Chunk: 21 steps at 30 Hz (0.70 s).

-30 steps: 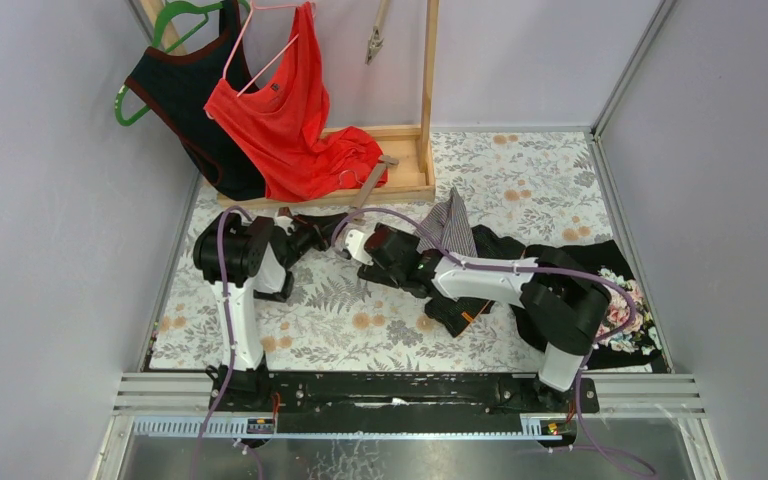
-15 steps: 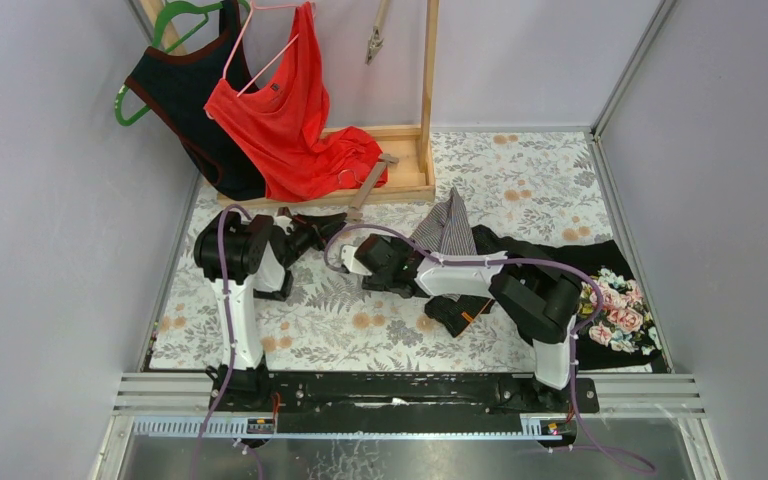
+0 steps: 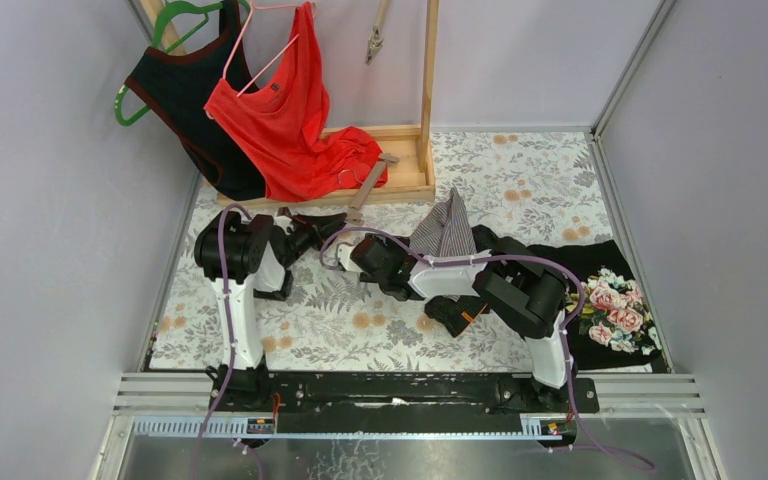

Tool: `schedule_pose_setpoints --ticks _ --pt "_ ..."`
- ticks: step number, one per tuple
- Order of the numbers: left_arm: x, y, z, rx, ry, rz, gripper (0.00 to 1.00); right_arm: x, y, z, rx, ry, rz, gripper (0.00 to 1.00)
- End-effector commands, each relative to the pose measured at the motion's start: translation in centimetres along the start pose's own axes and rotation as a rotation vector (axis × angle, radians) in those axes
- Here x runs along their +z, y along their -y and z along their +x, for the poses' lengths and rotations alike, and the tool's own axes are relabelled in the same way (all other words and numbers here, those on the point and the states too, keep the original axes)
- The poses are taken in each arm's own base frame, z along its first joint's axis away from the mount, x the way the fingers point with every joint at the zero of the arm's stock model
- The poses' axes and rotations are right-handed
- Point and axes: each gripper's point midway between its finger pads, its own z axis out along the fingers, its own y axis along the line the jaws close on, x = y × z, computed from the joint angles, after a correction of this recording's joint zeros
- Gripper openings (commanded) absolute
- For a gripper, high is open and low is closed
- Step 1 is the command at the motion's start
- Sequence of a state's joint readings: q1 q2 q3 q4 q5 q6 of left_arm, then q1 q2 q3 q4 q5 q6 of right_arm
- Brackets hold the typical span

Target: Clip the underwear to the hanger

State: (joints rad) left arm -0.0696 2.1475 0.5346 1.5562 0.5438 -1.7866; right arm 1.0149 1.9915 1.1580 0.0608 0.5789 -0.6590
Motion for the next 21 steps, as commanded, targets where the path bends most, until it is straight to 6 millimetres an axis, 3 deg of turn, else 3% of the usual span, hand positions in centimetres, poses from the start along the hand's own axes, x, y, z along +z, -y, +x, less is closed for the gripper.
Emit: schedule_pose_setpoints --ticks 1,8,21 --pt "-0.3 -0.3 -0.3 0.021 -0.007 0.014 0.0 0.8 -0.8 0.9 -0.033 -0.028 0.034 0.7" --pt "-0.4 -0.4 -0.4 0.019 -0.005 0.012 0.0 0.4 -0.5 1.5 -0.001 -0.042 0.069 0.59" --pt "-0.4 -0.2 -0.4 0.021 -0.006 0.016 0.0 -3.0 0.1 -1.4 0.301 0.17 -0.12 0.56"
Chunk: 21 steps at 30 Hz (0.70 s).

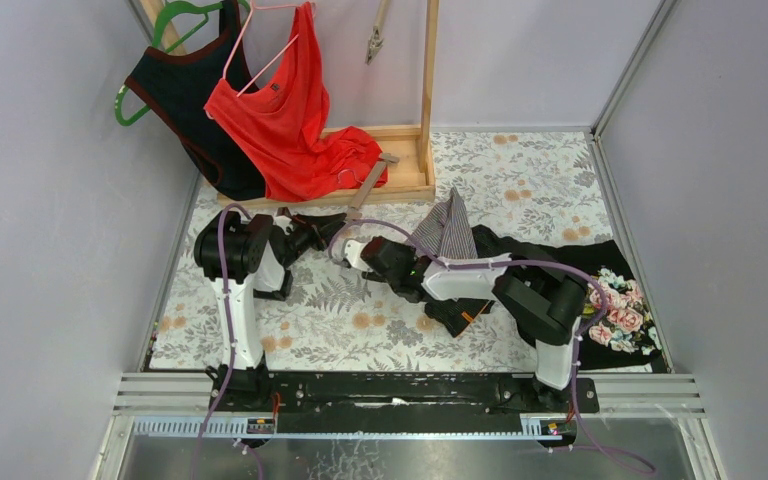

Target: Clip the underwear to the hanger

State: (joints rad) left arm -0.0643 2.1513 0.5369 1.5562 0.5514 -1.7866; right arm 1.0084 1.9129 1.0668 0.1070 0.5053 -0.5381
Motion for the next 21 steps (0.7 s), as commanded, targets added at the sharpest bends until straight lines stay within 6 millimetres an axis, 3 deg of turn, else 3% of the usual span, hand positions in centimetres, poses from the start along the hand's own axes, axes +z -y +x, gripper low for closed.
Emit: schedule_pose_setpoints --ticks 1,6,7,12,21 --pt "-0.4 -0.1 -0.3 0.022 -0.004 0.017 0.0 -2.0 0.8 -2.2 0.183 0.121 -0.1 0.54" --pt "-0.4 -0.2 -0.2 0.023 -0.006 0.016 0.0 -2.4 1.1 -2.1 0.263 0.15 -0.153 0.41" --pt "-0.4 -0.1 -0.2 0.023 -0.008 0.016 0.0 -2.3 1.2 -1.9 0.264 0.14 -0.145 0.42" --pt "-0.4 -0.2 -0.2 0.022 -0.006 0.014 0.0 -2.6 1.0 -1.7 0.249 0.143 -0.165 0.68" --pt "-0.3 -0.4 -0.4 0.019 -0.005 0.011 0.0 -1.9 0.4 -0.7 0.176 0.076 -0.123 0.71"
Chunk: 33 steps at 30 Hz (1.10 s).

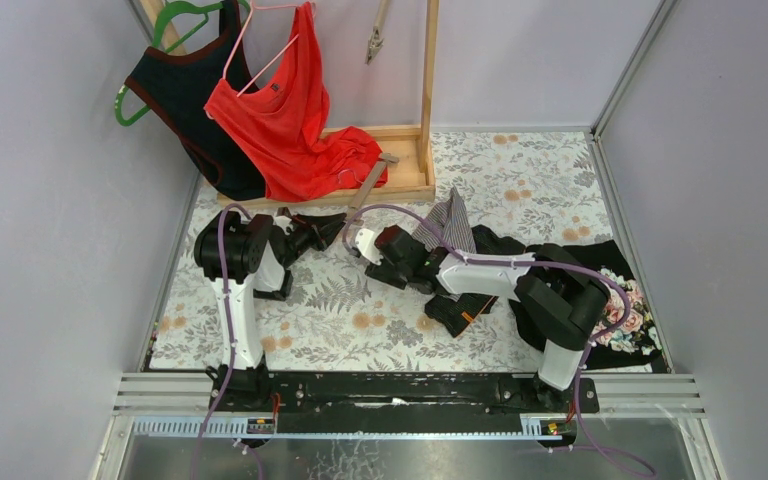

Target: Clip the underwear to the hanger

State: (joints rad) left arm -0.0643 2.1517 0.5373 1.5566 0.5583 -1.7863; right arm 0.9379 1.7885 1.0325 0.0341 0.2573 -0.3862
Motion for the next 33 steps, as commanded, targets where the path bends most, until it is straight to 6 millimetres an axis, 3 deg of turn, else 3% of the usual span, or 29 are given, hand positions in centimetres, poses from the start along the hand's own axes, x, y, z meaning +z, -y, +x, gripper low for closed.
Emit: schedule_pose_setpoints --ticks 1,8,15,19,23,33 --pt "-0.3 -0.5 -0.5 0.017 0.004 0.011 0.0 0.2 0.5 -0.2 -0.04 -0.028 0.063 0.71" --pt "-0.3 -0.4 -0.5 0.019 0.003 0.014 0.0 2.3 0.5 0.9 -0.047 -0.064 0.108 0.61" --pt "-0.3 -0.5 -0.5 0.016 0.002 0.012 0.0 3.1 0.8 0.9 0.024 -0.041 0.082 0.56" --pt "-0.3 -0.3 -0.4 0.019 -0.001 0.014 0.0 3.3 1.0 1.0 0.053 -0.037 0.064 0.45" --pt "-0.3 0.1 -0.2 0.037 -0.003 0.023 0.0 2.9 1.1 0.5 0.107 0.001 0.031 0.33" --pt "-0.4 1.6 1.2 0.11 -0.037 0.055 0.0 0.6 2.2 -2.2 0.281 0.162 -0.055 0.29"
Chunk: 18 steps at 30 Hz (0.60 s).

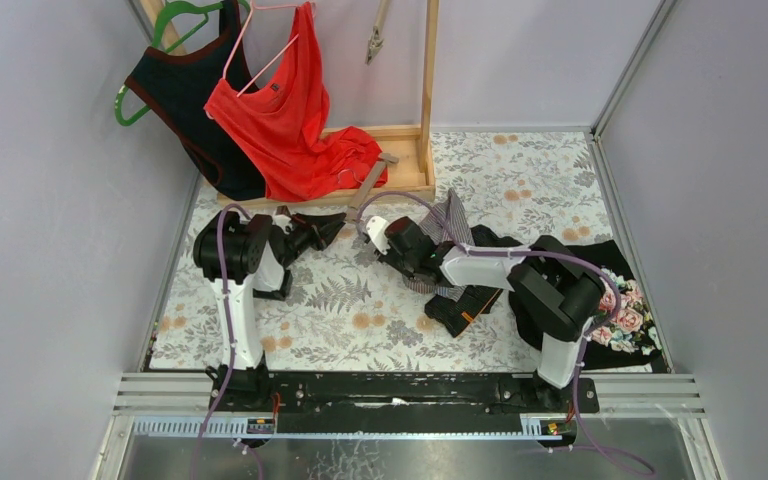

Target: Clip the underwear to the hanger

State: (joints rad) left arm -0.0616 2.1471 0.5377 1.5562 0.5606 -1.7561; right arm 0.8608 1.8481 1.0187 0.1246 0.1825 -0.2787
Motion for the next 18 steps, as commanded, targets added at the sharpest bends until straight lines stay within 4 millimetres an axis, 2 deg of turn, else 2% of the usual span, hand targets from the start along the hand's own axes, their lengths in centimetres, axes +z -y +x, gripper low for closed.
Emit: schedule_pose_setpoints --ticks 1,8,11,18 --pt "-0.4 1.6 1.4 0.084 -0.042 0.053 0.0 -2.0 1.1 -4.1 0.134 0.165 -0.059 0.29" --pt "-0.4 2.1 3.2 0.141 -0.088 0.054 0.0 -4.0 2.3 -4.8 0.28 0.277 -0.187 0.29" --pt "-0.4 1.7 4.0 0.164 -0.11 0.046 0.0 -5.4 3.6 -5.4 0.351 0.358 -0.237 0.3" --pt "-0.8 0.6 5.1 0.198 -0.155 0.028 0.0 -5.3 4.8 -5.1 0.399 0.385 -0.286 0.3"
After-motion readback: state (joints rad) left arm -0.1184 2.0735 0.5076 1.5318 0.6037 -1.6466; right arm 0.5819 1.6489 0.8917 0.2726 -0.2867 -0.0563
